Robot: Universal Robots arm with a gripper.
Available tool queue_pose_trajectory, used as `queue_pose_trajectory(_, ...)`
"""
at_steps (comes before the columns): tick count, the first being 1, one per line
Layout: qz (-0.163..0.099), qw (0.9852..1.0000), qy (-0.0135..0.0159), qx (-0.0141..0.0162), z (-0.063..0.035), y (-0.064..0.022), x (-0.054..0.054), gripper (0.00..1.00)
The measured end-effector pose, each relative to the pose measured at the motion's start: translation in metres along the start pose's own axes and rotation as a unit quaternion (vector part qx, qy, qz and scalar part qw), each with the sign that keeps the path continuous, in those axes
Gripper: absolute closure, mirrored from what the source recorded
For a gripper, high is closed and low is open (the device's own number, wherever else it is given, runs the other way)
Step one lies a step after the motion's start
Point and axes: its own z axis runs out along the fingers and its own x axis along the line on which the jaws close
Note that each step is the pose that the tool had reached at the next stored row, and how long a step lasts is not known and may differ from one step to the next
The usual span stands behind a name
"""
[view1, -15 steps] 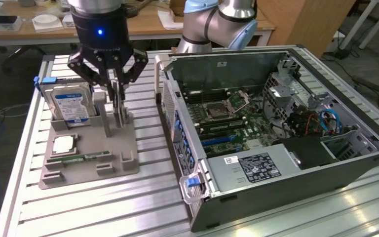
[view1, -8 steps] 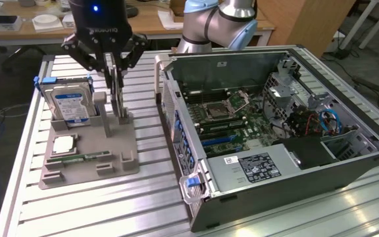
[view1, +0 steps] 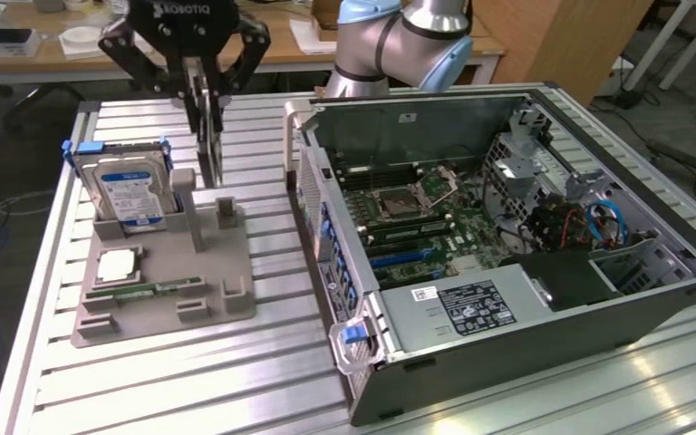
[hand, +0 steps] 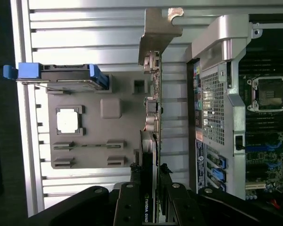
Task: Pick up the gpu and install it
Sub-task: 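Pick up the gpu and move the gpu toward the slot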
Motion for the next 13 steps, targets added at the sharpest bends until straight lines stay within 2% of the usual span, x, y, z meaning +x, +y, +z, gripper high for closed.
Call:
queue_pose_trajectory(3,0.000,1.0000,-0.0001,-0.0015,-0.0072,0.0003,-0.003,0.75)
queue_pose_trajectory(8,0.000,1.0000,0.0003,-0.0054,-0.0082,0.0018,-0.026,0.75)
queue_pose_trajectory(13,0.000,1.0000,0.0005,-0.0076,-0.0081,0.0032,-0.048,0.75)
